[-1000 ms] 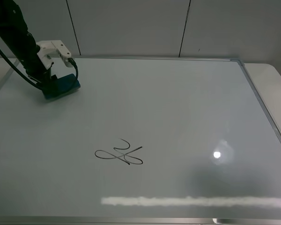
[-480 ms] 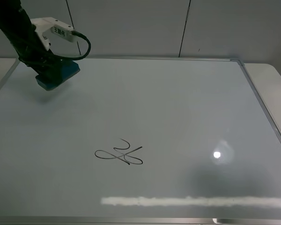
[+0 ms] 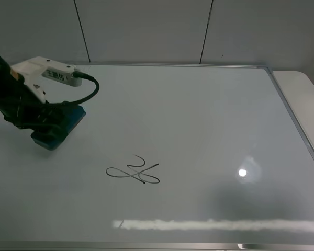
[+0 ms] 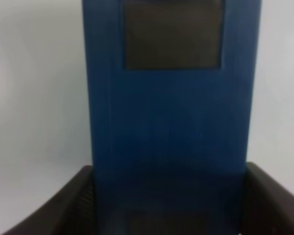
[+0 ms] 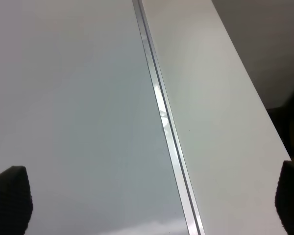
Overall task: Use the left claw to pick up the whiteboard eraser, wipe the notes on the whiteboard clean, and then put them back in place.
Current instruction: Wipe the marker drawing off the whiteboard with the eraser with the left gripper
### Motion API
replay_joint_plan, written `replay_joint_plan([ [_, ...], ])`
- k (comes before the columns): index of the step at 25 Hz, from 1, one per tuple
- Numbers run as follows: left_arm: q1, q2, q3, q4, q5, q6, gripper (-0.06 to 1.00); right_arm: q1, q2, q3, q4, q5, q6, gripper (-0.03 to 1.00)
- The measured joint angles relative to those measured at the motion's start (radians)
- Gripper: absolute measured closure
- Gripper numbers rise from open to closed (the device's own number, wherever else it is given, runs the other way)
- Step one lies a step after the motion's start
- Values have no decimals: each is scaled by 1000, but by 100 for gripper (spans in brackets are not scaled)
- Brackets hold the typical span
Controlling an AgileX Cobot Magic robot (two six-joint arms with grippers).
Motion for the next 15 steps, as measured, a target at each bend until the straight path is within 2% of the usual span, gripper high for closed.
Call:
replay_joint_plan([
  [6, -157, -27, 211, 1, -145, -99, 39, 0, 0, 0, 0, 0, 0, -2],
  [15, -415, 54, 236, 25, -263, -100, 39, 0, 0, 0, 0, 0, 0, -2],
])
